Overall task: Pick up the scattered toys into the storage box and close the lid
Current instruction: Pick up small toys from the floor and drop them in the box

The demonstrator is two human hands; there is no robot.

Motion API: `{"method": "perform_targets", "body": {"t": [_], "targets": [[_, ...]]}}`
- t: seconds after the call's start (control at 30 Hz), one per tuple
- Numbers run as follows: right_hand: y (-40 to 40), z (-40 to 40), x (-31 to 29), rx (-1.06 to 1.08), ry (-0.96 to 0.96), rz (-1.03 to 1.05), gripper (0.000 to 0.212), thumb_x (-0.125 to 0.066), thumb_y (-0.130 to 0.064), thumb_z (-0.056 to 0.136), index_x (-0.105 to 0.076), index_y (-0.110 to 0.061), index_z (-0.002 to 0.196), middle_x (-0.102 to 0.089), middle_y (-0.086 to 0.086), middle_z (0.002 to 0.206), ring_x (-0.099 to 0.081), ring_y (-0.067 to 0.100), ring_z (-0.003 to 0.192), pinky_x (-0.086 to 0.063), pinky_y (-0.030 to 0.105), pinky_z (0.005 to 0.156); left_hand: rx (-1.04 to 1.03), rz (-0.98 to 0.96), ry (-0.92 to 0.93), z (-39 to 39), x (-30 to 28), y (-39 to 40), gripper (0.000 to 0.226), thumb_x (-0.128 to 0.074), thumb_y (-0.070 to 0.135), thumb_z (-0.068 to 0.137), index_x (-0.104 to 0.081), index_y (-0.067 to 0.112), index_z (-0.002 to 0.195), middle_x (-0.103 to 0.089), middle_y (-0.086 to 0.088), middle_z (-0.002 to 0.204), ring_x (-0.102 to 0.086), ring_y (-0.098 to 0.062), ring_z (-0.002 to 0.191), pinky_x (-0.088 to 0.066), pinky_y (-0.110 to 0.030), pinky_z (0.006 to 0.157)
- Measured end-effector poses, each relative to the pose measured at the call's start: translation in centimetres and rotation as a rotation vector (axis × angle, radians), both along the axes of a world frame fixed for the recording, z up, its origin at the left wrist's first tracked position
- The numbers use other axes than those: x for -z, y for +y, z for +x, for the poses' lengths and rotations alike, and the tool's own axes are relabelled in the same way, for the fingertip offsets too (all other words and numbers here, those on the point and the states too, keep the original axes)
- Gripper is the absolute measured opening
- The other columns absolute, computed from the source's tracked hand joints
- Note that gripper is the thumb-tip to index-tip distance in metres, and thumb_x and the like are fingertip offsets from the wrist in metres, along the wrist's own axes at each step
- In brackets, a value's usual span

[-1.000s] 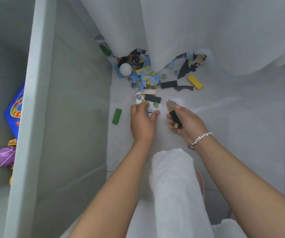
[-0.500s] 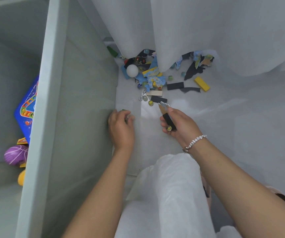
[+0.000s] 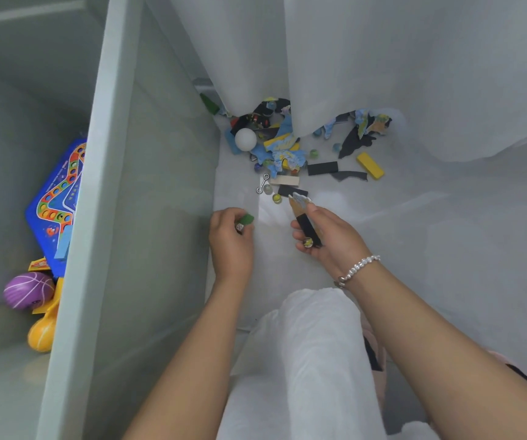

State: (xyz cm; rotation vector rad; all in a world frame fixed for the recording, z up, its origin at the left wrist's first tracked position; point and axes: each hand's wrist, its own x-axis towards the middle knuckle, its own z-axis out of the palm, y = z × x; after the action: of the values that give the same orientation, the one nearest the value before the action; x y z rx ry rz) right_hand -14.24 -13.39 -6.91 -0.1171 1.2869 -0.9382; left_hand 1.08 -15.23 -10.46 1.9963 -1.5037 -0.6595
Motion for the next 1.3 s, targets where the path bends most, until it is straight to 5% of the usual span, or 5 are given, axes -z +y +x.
{"method": "perform_targets", "body": {"t": [0.4, 0.73, 0.97, 1.17, 1.3], "targets": [[-0.1, -0.4, -1.8, -0.020, 0.025, 0.008, 0.018, -0.048, -0.027, 0.096, -0.060, -0.013, 0.094, -0.061, 0.009, 0.082, -0.053, 0.015, 0.064, -0.050, 0.022, 0.056, -0.032, 0.077, 0.057, -1.0, -2.3, 0.2, 0.028, -0.064, -0.011, 0.078, -0.070, -0.004, 0.104, -0.051, -0.003, 0.094, -0.051, -0.014, 0.075, -0.037, 0.002, 0.070], [-3.8, 1.4, -15.5, -0.215, -0.216, -0.216, 0.028, -0.050, -0.030, 0.094, -0.059, -0.006, 0.104, -0.065, 0.009, 0.082, -0.060, 0.014, 0.065, -0.053, 0.024, 0.059, -0.019, -0.337, 0.024, 0.8, -23.6, -0.4, 0.031, -0.078, 0.009, 0.070, -0.073, 0.019, 0.099, -0.062, 0.003, 0.091, -0.059, -0.002, 0.077, -0.045, -0.005, 0.076], [-4.7, 8.7, -22.9, -0.380, -0.228, -0.368, 0.026, -0.048, -0.029, 0.095, -0.059, -0.007, 0.105, -0.062, 0.009, 0.084, -0.059, 0.015, 0.068, -0.053, 0.021, 0.058, -0.221, -0.347, 0.164, 8.2, -27.6, 0.9, 0.026, -0.075, 0.010, 0.076, -0.070, 0.024, 0.098, -0.068, -0.004, 0.097, -0.067, -0.013, 0.089, -0.053, -0.020, 0.082], [-5.4, 15.9, -22.8, -0.523, -0.036, -0.360, 0.027, -0.044, -0.018, 0.095, -0.059, 0.004, 0.097, -0.048, 0.006, 0.075, -0.042, 0.018, 0.077, -0.041, 0.027, 0.076, -0.325, -0.237, 0.287, 9.8, -27.0, 1.3, 0.017, -0.059, 0.023, 0.091, -0.067, 0.020, 0.106, -0.067, 0.011, 0.095, -0.061, 0.005, 0.086, -0.043, 0.001, 0.070], [-5.2, 16.3, -22.0, -0.559, 0.108, -0.332, 0.029, -0.047, -0.026, 0.094, -0.064, -0.005, 0.104, -0.063, 0.009, 0.106, -0.056, 0.021, 0.106, -0.042, 0.033, 0.099, -0.327, -0.221, 0.245, 9.5, -26.1, 1.1, 0.018, -0.052, 0.023, 0.094, -0.065, 0.021, 0.107, -0.065, 0.005, 0.106, -0.060, -0.006, 0.097, -0.043, -0.008, 0.077]]}}
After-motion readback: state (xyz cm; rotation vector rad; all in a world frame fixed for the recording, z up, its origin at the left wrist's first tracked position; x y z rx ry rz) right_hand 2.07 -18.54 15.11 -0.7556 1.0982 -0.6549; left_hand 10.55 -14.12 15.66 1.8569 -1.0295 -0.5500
